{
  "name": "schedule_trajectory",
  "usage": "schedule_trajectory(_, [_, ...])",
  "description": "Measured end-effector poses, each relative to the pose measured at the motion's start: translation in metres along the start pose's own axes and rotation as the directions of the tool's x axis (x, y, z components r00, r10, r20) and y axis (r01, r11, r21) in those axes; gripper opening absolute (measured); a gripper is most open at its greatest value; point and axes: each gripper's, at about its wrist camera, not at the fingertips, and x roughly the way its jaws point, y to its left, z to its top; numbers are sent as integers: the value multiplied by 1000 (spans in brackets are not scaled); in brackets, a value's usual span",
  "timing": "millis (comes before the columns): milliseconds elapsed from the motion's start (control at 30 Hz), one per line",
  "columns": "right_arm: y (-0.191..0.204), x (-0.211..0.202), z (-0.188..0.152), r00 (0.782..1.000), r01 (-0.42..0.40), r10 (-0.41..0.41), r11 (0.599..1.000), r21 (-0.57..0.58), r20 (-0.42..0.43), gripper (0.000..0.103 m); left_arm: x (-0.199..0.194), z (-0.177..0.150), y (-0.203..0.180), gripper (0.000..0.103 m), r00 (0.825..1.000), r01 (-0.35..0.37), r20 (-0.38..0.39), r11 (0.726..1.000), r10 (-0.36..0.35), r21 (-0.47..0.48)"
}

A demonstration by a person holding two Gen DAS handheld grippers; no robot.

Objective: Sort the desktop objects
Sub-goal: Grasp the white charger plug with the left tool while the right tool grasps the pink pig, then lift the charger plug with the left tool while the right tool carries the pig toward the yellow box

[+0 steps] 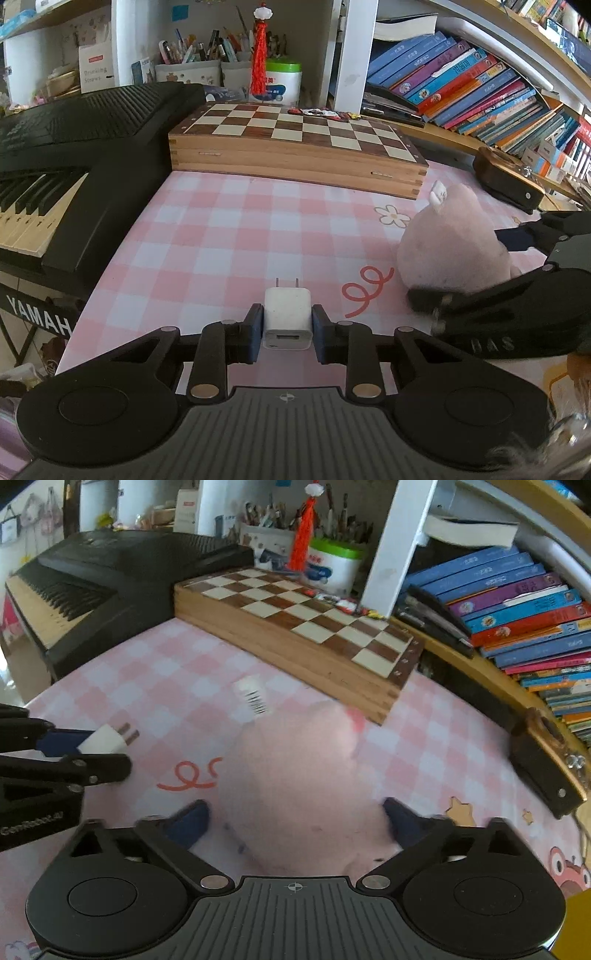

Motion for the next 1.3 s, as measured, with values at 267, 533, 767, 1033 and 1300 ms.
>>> schedule_trajectory(267, [-11, -8, -3, 998, 44, -46, 998, 51, 42, 76, -9, 0, 6, 25, 1000, 16, 8, 999, -16, -28])
schedule_trajectory(533, [-20, -28, -8, 1000, -2, -2, 979, 203, 15, 76, -32, -3, 11, 25, 999, 41, 33, 997, -39, -60])
schedule_trajectory(767, [-18, -60, -15, 999, -20, 9, 965, 260, 42, 76, -68, -6, 12, 25, 993, 85, 86, 993, -78, -81])
schedule_trajectory(1033, [-6, -106, -28, 996, -42, 17, 957, 286, 89, 76, -114, -18, 13, 25, 981, 144, 143, 985, -130, -93])
schedule_trajectory(1300, [13, -155, -52, 992, -56, 20, 954, 296, 125, 76, -155, -44, 17, 25, 975, 182, 149, 979, -167, -94])
